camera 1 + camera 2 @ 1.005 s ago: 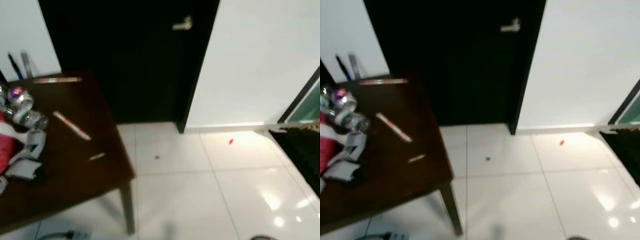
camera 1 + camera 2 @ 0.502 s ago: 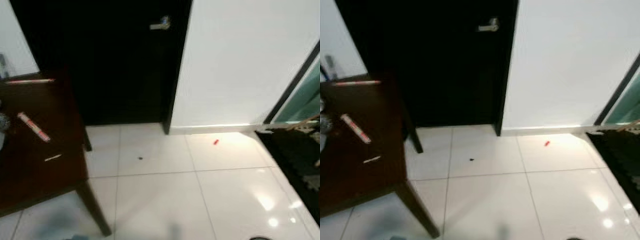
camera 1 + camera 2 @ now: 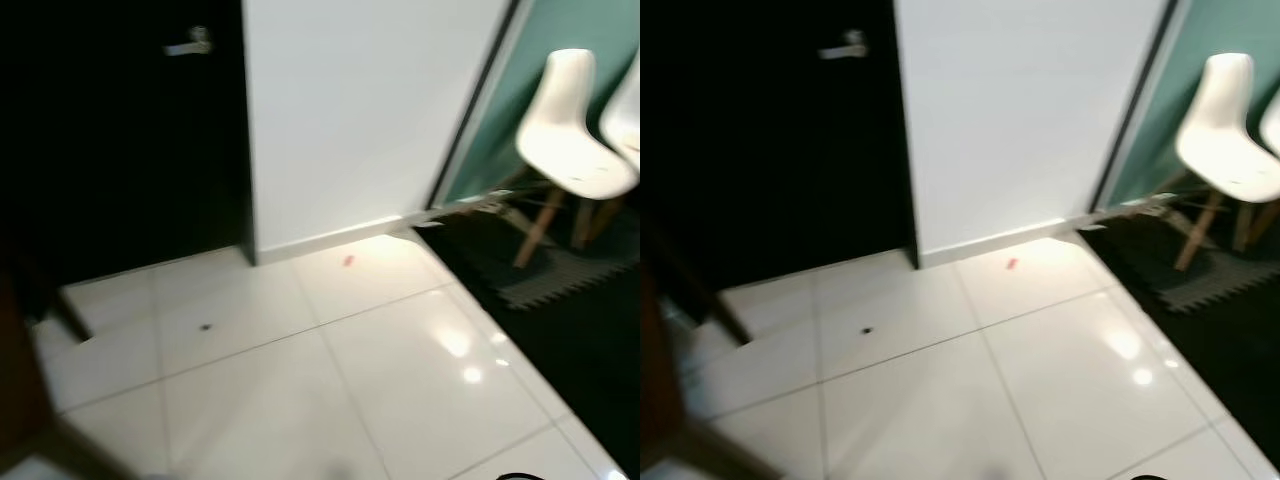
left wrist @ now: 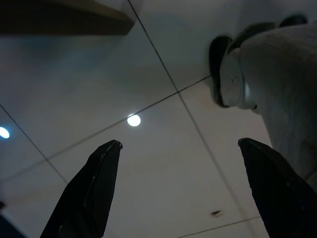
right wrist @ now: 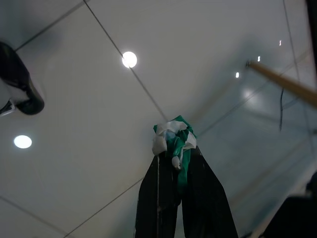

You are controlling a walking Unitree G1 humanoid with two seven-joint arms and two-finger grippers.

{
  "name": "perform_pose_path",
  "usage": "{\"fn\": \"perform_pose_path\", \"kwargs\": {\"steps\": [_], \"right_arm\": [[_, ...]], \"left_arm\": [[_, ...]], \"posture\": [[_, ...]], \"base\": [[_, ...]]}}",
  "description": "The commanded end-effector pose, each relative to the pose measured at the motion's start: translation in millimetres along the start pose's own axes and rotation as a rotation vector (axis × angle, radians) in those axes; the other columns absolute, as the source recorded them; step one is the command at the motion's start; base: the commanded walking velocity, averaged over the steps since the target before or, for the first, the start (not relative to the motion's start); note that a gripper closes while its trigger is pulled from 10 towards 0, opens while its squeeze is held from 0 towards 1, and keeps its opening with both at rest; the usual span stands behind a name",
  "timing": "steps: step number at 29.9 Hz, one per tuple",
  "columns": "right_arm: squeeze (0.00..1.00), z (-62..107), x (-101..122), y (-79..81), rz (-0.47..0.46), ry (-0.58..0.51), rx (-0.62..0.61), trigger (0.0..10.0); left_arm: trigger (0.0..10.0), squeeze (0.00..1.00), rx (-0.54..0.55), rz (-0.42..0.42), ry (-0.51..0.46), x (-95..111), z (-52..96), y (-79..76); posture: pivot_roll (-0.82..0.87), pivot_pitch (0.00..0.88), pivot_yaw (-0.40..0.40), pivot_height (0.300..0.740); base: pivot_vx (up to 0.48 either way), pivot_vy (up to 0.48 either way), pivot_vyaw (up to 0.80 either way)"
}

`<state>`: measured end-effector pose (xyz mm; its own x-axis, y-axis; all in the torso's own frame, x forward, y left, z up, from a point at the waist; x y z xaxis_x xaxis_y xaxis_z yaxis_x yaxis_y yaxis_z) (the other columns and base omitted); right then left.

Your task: Picking trash to rubbish bin

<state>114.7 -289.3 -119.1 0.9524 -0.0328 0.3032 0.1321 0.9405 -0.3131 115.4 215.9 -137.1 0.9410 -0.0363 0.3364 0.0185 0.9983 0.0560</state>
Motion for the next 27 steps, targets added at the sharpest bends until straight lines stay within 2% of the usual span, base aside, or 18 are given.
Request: {"fn": "perform_pose_path", "kwargs": {"steps": [1,18,27], "right_arm": [[0.00,0.3,-9.0,1.9,-0.002,0.026,0.008,10.0],[0.00,0.8,-18.1,4.6,-0.005,0.046,0.015,10.0],[0.00,0.6,-14.0,3.3,-0.025,0.029,0.008,10.0]], "left_arm": [[10.0,0.00,-0.065,-0.014,0.010,-2.2,-1.6,-19.7],[10.0,0.00,-0.077,-0.030,0.004,2.0,-2.1,-22.7],[10.0,0.00,-0.052,-0.065,0.001,3.9,-1.5,-12.5]], "posture": [[0.02,0.081,-0.044,0.740],[0.01,0.083,-0.035,0.740],[0.00,0.090,-0.017,0.740]], "base": [[0.000,0.000,-0.80],[0.000,0.000,-0.80],[0.000,0.000,-0.80]]}}
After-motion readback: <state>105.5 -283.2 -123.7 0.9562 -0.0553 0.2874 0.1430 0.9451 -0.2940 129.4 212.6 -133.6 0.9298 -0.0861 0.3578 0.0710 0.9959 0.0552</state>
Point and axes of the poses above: a point about 5 cm out from each wrist's last joint towards the gripper, its own z axis pointing back from the gripper into the wrist, its own x axis along the axis of the wrist's last joint, y = z × x, the point moved 3 cm from there along -z, pointing out of the wrist towards the gripper, and after that the axes turned 3 degrees about z, right-handed, at the moved point
